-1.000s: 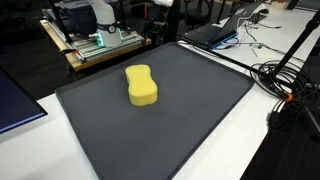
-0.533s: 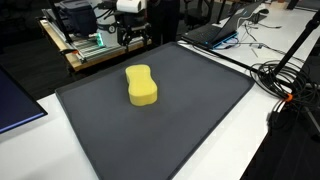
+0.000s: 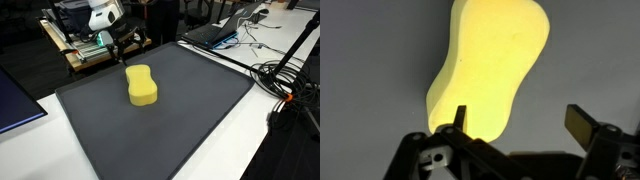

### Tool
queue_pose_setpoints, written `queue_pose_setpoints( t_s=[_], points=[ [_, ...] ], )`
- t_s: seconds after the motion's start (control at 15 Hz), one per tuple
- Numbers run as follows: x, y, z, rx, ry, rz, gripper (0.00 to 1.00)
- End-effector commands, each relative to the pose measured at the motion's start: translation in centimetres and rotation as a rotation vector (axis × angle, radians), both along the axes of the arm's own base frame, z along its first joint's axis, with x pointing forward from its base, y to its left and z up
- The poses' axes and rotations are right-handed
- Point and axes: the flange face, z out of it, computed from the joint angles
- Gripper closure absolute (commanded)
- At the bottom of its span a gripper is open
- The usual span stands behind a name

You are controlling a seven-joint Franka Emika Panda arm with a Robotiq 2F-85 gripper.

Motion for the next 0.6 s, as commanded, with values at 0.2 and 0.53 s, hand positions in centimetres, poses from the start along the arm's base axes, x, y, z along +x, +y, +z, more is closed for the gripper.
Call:
queue_pose_setpoints(
  t_s=[0.2,0.53],
  points=[
    [3.6,-4.8,-5.0,0.186,-0.009,-0.020,0.00],
    [5.7,-6.9,-8.4,0.238,0.032,-0.068,0.00]
  ],
)
